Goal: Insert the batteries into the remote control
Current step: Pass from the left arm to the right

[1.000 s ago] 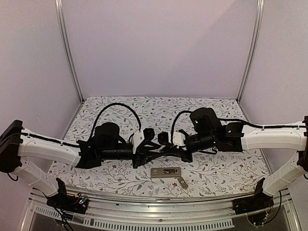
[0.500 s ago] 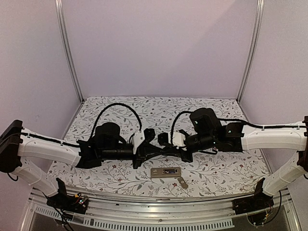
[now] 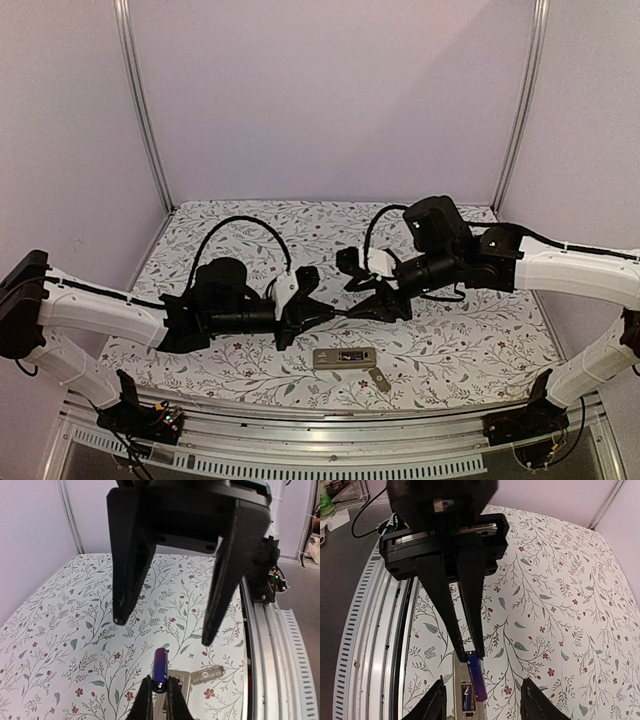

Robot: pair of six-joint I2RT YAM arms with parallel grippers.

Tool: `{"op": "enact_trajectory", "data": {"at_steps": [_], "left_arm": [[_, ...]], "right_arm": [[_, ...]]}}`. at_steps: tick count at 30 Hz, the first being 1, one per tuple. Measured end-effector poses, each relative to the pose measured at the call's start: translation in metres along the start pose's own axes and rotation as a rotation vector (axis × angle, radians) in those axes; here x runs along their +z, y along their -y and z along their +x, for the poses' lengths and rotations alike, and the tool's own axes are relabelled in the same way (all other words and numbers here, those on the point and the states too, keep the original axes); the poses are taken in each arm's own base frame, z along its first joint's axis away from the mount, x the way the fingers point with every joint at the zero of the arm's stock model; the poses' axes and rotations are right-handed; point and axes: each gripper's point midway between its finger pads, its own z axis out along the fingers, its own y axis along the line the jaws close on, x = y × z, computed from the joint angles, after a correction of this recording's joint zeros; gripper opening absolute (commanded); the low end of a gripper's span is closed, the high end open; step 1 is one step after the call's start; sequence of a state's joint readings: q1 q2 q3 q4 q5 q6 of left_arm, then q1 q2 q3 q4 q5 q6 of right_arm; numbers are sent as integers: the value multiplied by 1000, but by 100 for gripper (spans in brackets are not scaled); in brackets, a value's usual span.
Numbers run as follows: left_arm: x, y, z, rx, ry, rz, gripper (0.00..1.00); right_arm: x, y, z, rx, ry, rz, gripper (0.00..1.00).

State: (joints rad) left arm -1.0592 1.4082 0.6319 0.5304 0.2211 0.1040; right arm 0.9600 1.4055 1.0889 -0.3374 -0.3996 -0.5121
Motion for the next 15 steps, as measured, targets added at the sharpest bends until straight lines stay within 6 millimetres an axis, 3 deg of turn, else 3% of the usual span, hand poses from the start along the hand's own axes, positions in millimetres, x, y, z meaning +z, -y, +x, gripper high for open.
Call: {"op": "enact_trajectory", "data": {"at_steps": [7, 15], "left_arm": [[-7, 6, 5, -23, 49, 16, 0], [-8, 3, -5, -35, 111, 0, 0]], "right_arm": [[-18, 14, -1, 38, -14, -37, 40], [2, 7, 3, 28, -57, -135, 32]]}}
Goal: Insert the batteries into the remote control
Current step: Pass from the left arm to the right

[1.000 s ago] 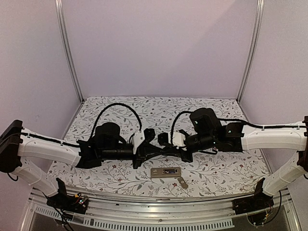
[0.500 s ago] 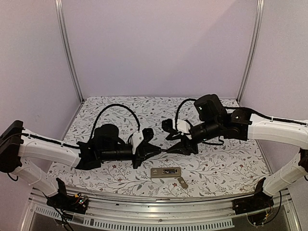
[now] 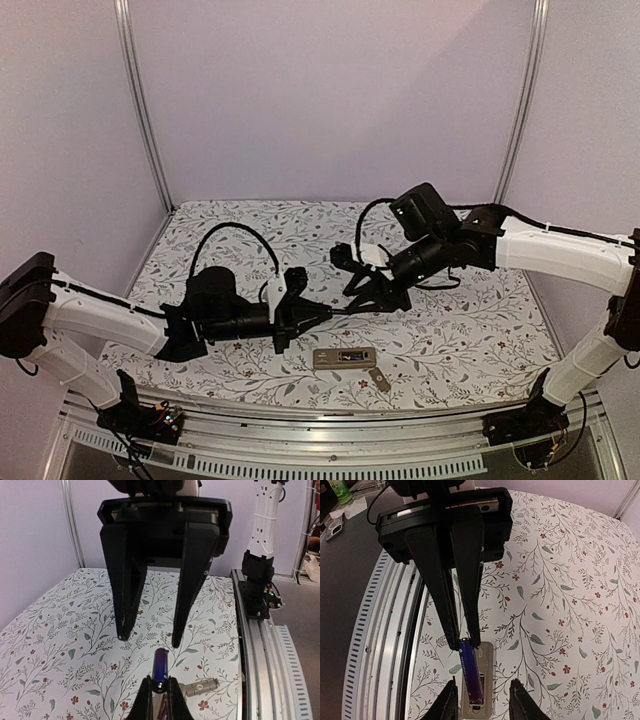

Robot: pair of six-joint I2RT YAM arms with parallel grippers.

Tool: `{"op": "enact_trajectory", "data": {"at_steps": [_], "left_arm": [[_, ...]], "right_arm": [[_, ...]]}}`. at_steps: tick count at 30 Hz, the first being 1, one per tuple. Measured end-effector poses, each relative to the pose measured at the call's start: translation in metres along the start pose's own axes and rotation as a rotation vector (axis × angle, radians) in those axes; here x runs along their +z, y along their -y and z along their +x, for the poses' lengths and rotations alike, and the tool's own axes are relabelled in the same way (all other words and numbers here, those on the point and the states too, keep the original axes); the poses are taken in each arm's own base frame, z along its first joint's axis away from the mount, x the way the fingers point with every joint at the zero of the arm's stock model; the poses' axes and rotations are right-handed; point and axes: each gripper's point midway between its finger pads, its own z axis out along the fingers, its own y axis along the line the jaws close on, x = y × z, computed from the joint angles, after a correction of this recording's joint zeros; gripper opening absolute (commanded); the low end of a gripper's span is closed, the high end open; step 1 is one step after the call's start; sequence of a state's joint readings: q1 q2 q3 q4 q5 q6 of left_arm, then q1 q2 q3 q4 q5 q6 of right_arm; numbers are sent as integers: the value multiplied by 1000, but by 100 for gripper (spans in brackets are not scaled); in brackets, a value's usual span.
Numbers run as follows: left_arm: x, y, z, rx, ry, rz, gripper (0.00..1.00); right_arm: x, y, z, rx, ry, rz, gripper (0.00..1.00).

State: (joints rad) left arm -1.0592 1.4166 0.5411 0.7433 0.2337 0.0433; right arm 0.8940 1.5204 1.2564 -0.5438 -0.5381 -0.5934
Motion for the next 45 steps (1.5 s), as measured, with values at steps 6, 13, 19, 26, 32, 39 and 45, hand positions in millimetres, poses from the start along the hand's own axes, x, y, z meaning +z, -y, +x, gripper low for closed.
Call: {"op": "enact_trajectory", "data": {"at_steps": [6, 13, 19, 26, 32, 39, 45], "left_arm": [[1, -1, -2, 0, 13, -3, 0], [2, -1, 1, -1, 6, -2, 0], [4, -1, 8, -5, -13, -1, 0], [4, -1, 8, -1, -12, -1, 0], [4, -1, 8, 6, -12, -1, 0], [4, -1, 8, 6, -12, -1, 0], [4, -1, 8, 8, -14, -1, 0]], "right_arm": [[19, -9, 13, 2, -48, -51, 24], [20, -11, 8, -8, -35, -64, 23], [20, -10, 5, -12, -26, -62, 15], [20, -10, 5, -5, -26, -63, 17], [21, -11, 5, -6, -28, -64, 18], [25, -11, 9, -2, -39, -69, 10], [25, -10, 9, -9, -40, -63, 1]]}}
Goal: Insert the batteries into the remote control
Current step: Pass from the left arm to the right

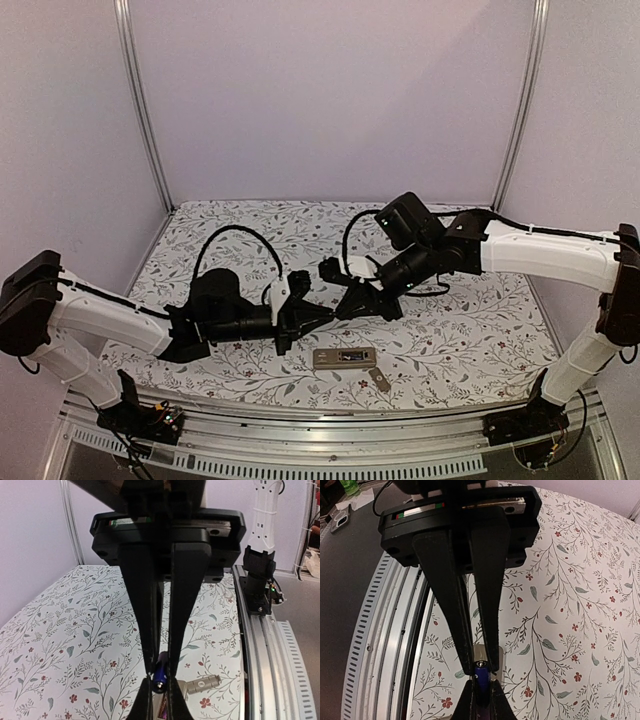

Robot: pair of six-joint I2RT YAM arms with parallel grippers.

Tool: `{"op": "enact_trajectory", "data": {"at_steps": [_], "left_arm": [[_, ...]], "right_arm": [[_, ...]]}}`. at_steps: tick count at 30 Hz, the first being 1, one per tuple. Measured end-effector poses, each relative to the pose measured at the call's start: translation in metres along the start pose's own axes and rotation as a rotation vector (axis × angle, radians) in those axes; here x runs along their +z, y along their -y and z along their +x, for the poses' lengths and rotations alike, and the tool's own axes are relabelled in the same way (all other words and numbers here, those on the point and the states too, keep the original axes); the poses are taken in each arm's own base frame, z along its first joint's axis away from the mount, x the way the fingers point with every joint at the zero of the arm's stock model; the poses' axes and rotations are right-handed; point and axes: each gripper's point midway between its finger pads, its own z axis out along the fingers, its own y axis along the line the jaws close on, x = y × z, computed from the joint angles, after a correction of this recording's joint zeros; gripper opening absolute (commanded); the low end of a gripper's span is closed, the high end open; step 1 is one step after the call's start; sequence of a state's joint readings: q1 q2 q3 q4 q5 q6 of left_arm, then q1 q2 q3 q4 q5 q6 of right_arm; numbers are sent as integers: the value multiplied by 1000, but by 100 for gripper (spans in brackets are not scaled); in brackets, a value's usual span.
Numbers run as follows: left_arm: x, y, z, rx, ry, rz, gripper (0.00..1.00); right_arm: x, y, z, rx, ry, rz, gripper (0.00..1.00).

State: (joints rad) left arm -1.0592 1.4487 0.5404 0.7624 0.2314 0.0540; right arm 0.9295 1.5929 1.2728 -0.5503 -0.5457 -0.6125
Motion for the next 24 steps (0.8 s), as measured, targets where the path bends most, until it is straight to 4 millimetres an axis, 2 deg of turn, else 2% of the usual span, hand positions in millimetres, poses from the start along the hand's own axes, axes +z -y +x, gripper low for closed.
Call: {"op": "enact_trajectory", "data": {"at_steps": [5, 7, 9, 15, 19, 21, 24], "left_arm": [[0, 0, 0, 0, 0, 0, 0], [0, 0, 0, 0, 0, 0, 0], [0, 0, 0, 0, 0, -1, 0], [0, -1, -1, 6, 3, -5, 0], [0, -1, 0, 6, 0, -4, 0], [0, -1, 0, 6, -1, -4, 0], [0, -1, 0, 6, -1, -4, 0]], "right_arm": [[0, 0, 0, -3, -1, 2, 0], [0, 1, 0, -3, -2, 3, 10], [0, 0, 0, -5, -2, 4, 15], [1, 1, 0, 1, -8, 15, 9], [1, 2, 1, -2, -12, 19, 1], [1, 2, 1, -5, -13, 20, 3], [1, 2, 1, -9, -14, 23, 12]]}}
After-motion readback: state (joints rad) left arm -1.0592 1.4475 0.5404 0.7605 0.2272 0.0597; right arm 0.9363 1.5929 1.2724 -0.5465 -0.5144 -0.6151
